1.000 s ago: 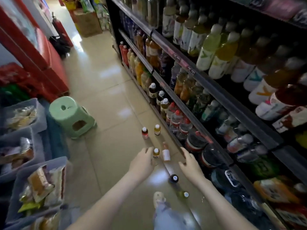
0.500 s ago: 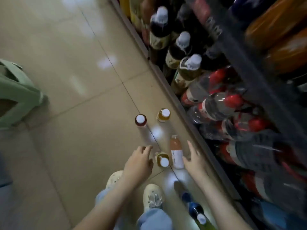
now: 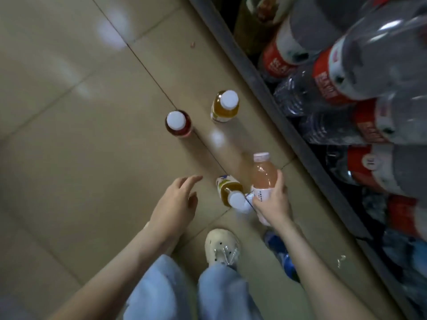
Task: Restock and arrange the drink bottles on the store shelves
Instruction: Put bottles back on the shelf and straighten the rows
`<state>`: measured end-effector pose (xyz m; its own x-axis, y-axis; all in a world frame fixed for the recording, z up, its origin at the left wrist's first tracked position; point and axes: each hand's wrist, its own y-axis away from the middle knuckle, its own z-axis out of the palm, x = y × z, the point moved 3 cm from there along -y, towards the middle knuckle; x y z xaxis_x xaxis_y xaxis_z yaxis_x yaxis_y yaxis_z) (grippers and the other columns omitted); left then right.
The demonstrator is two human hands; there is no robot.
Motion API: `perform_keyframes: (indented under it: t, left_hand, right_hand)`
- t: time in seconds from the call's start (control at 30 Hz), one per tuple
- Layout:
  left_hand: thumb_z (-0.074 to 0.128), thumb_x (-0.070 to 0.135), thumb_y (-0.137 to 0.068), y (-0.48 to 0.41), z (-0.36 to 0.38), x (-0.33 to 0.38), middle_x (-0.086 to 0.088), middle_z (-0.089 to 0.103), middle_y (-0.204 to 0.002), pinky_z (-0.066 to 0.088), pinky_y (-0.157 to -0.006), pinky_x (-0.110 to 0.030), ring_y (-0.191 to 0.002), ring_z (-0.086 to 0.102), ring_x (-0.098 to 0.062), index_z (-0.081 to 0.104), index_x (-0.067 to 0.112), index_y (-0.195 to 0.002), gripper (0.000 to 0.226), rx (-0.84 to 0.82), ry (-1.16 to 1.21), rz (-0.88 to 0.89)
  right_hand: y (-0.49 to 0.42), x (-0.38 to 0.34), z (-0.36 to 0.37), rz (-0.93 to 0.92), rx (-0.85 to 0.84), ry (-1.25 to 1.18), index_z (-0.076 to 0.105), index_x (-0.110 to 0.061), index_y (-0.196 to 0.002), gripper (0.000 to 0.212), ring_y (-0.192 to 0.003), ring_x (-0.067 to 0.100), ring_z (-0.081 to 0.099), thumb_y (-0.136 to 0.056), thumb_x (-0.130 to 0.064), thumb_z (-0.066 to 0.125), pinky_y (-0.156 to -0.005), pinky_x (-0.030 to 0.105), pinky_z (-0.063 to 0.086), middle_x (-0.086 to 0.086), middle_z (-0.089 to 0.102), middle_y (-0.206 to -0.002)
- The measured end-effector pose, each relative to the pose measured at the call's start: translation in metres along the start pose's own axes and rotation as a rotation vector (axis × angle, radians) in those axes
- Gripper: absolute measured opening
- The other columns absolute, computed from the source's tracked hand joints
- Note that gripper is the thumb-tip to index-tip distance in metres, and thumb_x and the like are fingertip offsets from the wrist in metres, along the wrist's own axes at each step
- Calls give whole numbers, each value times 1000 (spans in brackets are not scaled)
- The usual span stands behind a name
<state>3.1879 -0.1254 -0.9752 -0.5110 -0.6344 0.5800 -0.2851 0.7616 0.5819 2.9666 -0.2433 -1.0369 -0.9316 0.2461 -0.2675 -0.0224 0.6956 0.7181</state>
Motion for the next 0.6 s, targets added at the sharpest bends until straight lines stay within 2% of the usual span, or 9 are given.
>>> perform_keyframes:
  t: [0.1,0.23,0.3,0.4,0.5,0.6]
  left_hand:
    - [51,8,-93,39,-60,56,-9,58,-122,39,-87,-27,-109,57,-25,56,19,-128,38,-84,-10,14]
    - [53,14,-93,105,-146,148,-9,61,-119,39,-87,-27,-108,58,-27,56,19,-127,35,-226,-28,107]
    - [56,20,-92,142,-188,198,-5,62,-120,38,-86,-21,-111,58,-23,53,21,-131,39,-309,-50,177]
    - [65,26,-87,204,-248,274,-1,59,-124,35,-89,-12,-115,55,-16,39,23,-141,59,-448,-9,255]
    - [74,39,-77,260,-295,331,5,59,-123,45,-97,-28,-112,57,-10,16,30,-144,89,-527,88,287]
    - [78,42,-70,296,-344,377,11,59,-115,50,-92,-32,-105,60,-6,17,37,-129,85,-419,126,391]
  right_hand:
    - [86,-27,-67,5,22,-69,14,-25,-149,101,-113,37,53,-72,-18,79,-81,30,37,18,46,-133]
    - [211,-86,-170,-60,65,-249,21,-23,-144,99,-111,26,55,-68,-18,84,-83,27,39,5,50,-129]
    - [273,-125,-219,-100,53,-373,25,-21,-141,93,-100,18,58,-70,-11,83,-80,22,39,-5,55,-117]
    - [363,-180,-282,-167,54,-584,27,-32,-134,88,-89,-1,63,-70,-5,82,-82,24,47,-16,60,-108]
    - [438,-228,-332,-229,36,-787,34,-26,-131,79,-78,-7,65,-73,5,77,-67,15,51,-5,65,-104]
    - [496,-262,-377,-305,112,-921,38,-23,-128,73,-78,-10,64,-74,8,75,-65,9,50,-6,64,-102]
